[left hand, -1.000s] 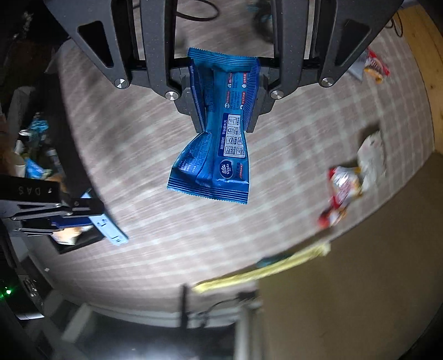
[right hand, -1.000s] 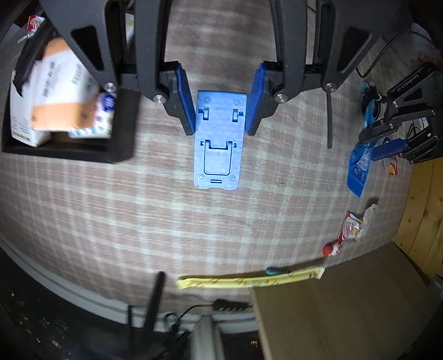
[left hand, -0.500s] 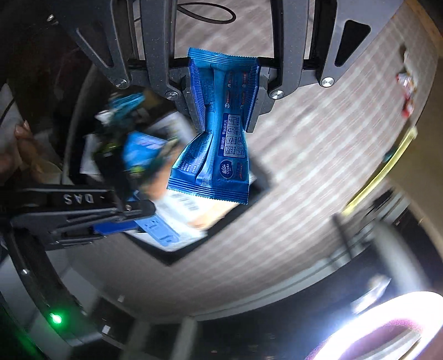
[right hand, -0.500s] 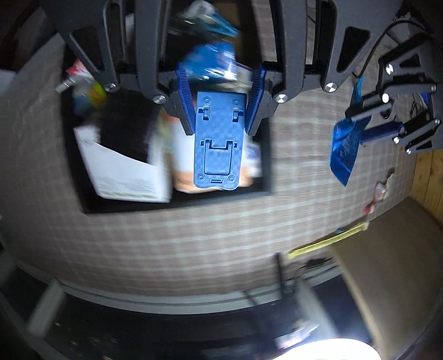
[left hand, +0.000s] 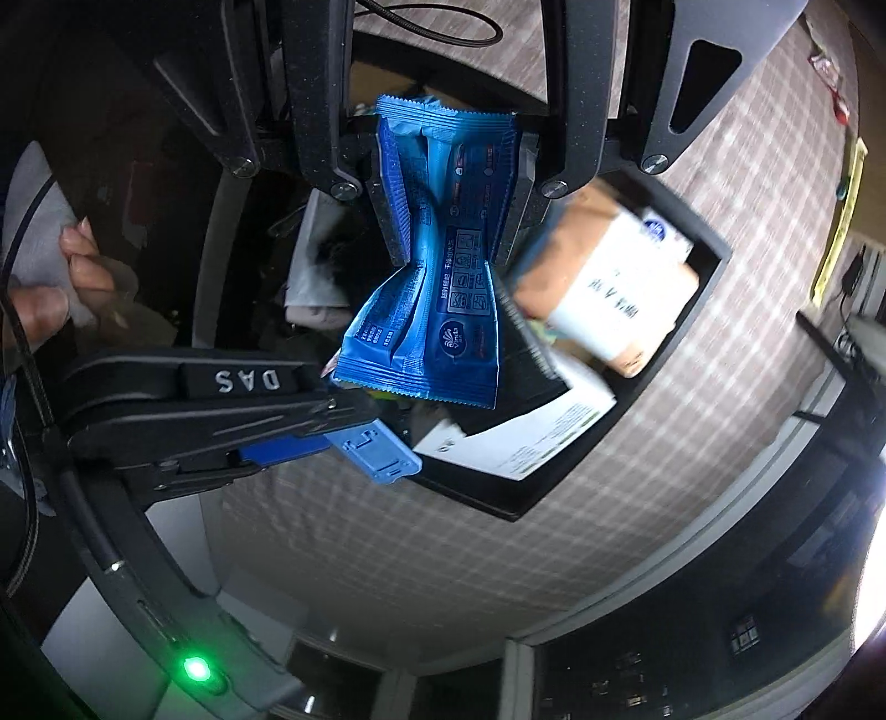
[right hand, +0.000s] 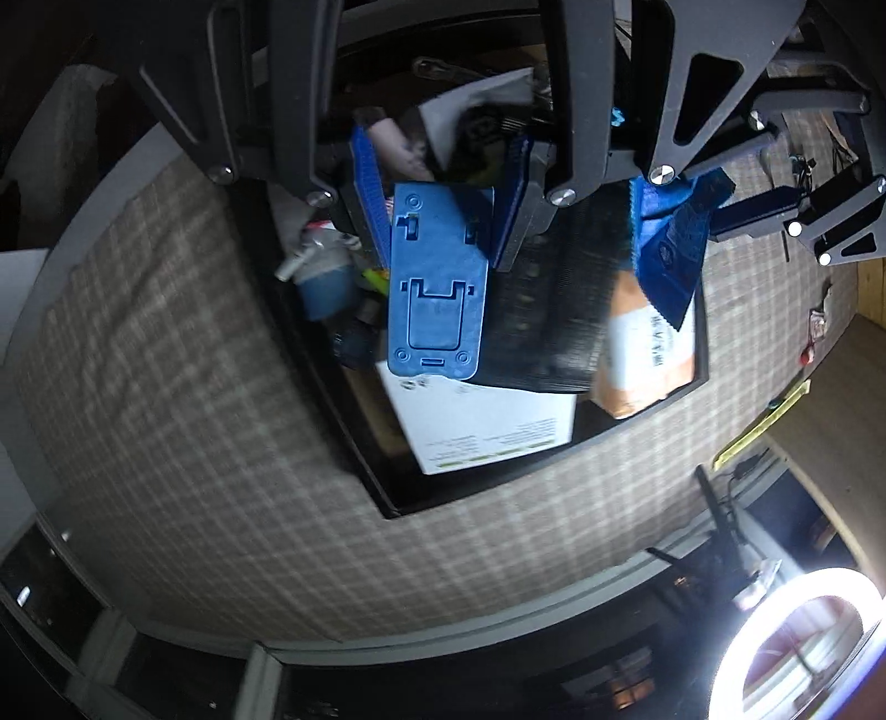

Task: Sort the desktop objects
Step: 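Carry the blue packet and phone stand into the black bin and release both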

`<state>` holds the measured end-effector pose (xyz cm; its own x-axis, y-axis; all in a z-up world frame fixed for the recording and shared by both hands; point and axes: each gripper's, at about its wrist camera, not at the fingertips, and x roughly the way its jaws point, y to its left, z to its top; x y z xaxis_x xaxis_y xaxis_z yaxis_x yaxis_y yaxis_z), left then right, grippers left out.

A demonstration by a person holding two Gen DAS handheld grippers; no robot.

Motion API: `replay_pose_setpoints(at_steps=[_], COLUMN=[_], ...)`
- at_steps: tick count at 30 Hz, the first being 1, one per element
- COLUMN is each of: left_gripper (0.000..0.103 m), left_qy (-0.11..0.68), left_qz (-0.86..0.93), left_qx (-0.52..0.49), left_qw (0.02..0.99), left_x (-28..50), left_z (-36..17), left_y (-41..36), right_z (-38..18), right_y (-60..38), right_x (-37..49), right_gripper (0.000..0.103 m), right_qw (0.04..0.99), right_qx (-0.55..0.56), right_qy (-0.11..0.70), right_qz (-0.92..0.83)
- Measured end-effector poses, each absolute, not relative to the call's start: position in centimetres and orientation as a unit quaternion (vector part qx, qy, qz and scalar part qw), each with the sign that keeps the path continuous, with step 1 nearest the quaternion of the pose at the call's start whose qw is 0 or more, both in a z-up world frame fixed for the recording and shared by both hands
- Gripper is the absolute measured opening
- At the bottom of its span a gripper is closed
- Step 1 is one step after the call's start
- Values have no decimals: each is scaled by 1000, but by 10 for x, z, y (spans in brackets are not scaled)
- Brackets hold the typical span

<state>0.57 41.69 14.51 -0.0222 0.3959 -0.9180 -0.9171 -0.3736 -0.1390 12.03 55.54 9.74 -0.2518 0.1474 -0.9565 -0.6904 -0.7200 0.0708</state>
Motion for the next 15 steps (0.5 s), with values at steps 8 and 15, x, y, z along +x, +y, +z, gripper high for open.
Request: replay_pose_setpoints(at_steps=[8, 15], left_gripper=[45, 46], left_qy=[270, 280], left_qz=[654, 662], left_qx=[-497, -489], left_qw=[502, 495], left_x=[11, 11], left_z=[139, 138], left_y=[443, 439], right_z=[95, 93], right_y=[568, 575], right_x=[128, 131], right_gripper=[36, 39], right_qw=[281, 286], right_qx=[-539, -539], right_qy=[264, 278], right_qz=[749, 742])
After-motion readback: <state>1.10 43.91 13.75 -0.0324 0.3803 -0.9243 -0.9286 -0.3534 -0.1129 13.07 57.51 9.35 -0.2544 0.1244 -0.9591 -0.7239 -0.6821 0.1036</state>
